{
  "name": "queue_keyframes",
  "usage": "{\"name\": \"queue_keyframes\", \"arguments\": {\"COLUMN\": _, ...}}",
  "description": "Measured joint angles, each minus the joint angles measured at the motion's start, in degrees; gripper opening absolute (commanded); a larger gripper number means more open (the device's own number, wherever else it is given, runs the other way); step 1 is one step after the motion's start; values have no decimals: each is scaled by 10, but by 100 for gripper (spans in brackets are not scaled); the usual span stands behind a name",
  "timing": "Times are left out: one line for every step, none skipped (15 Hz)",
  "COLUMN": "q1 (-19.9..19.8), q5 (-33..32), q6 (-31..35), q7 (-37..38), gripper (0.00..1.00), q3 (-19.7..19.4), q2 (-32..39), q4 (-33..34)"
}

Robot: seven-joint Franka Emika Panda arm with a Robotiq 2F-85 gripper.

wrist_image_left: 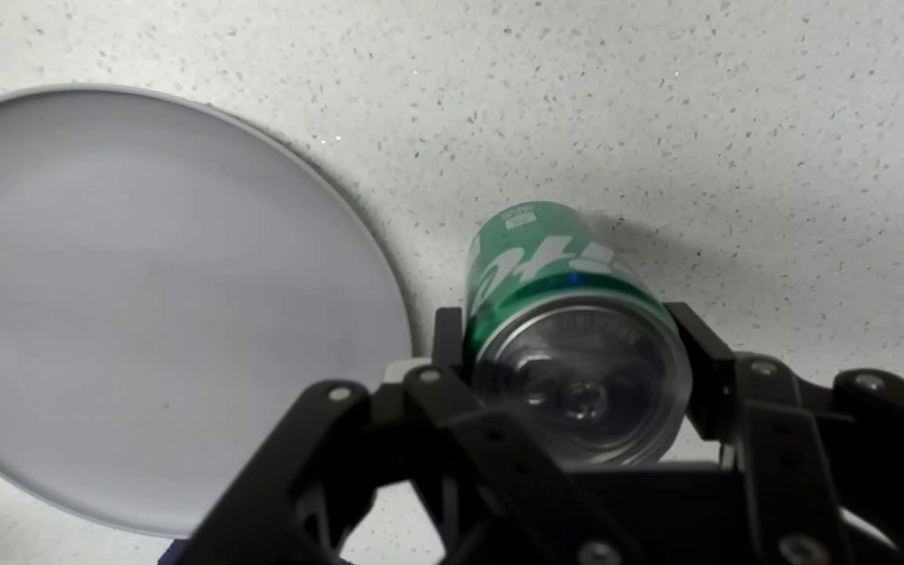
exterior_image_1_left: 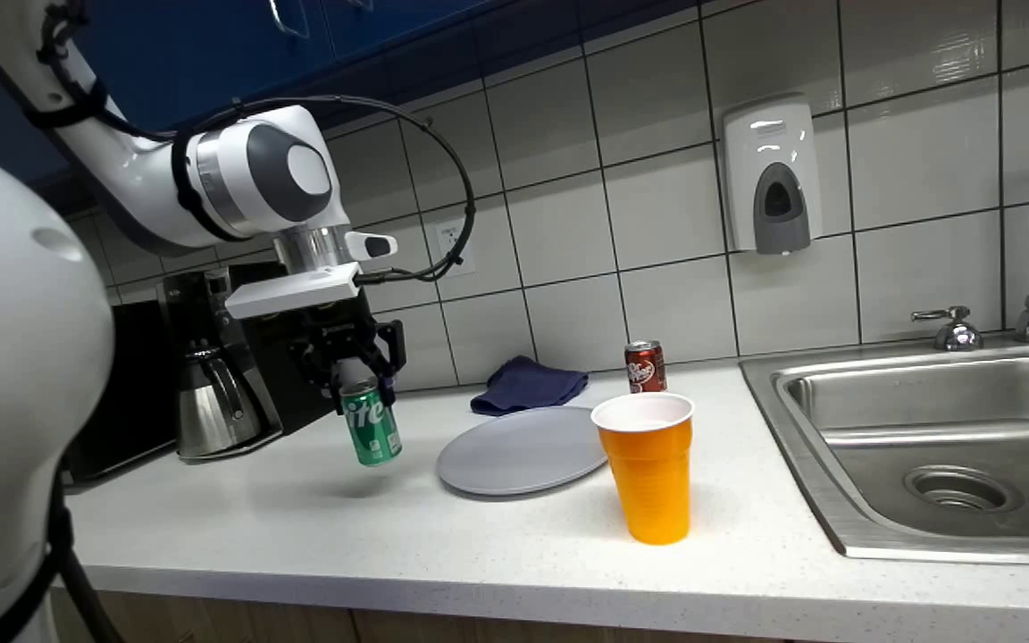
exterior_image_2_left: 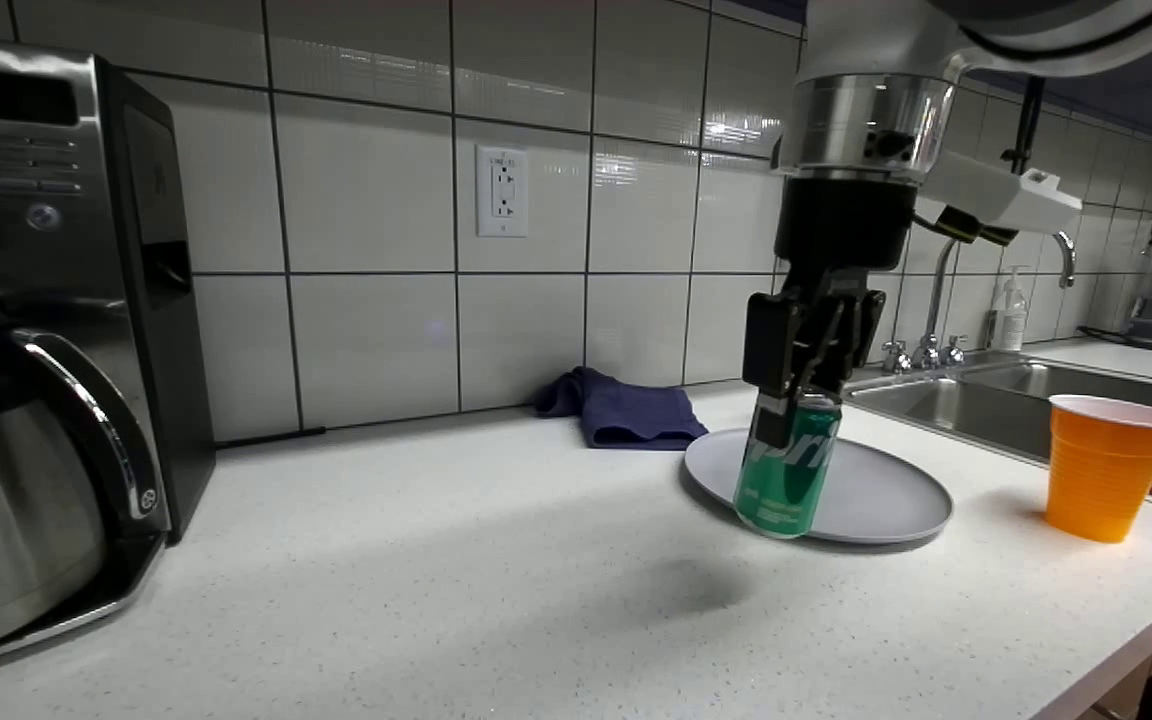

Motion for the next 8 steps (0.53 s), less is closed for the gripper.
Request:
{"name": "queue_keyframes", "arguments": {"q1": -1, "q5": 1, "q6": 0, "q7": 0, "gripper": 38, "q3": -5, "q2": -4, "q4": -2}}
{"name": "queue_keyframes", "arguments": {"q1": -1, "q5": 1, "q6": 0, "q7": 0, "gripper": 38, "q3": -10, "q2": -6, "q4": -4}}
{"name": "queue_keyframes", "arguments": {"q1": -3, "q5": 1, "q6": 0, "q7": 0, "gripper": 38, "q3": -14, "q2": -8, "q4": -5}}
{"name": "queue_keyframes", "arguments": {"q1": -5, "q5": 1, "q6": 0, "q7": 0, "gripper": 38, "q3": -18, "q2": -10, "q4": -5}}
{"name": "queue_keyframes", "arguments": {"q1": -8, "q5": 1, "q6": 0, "q7": 0, "gripper": 38, "q3": -22, "q2": -10, "q4": -5}}
{"name": "queue_keyframes", "arguments": {"q1": -12, "q5": 1, "q6": 0, "q7": 0, "gripper": 38, "q3": -24, "q2": -11, "q4": -5}}
{"name": "queue_keyframes", "arguments": {"q1": -16, "q5": 1, "q6": 0, "q7": 0, "gripper": 38, "q3": -27, "q2": -12, "q4": -5}}
{"name": "queue_keyframes", "arguments": {"q1": -20, "q5": 1, "q6": 0, "q7": 0, "gripper": 38, "q3": -31, "q2": -12, "q4": -4}}
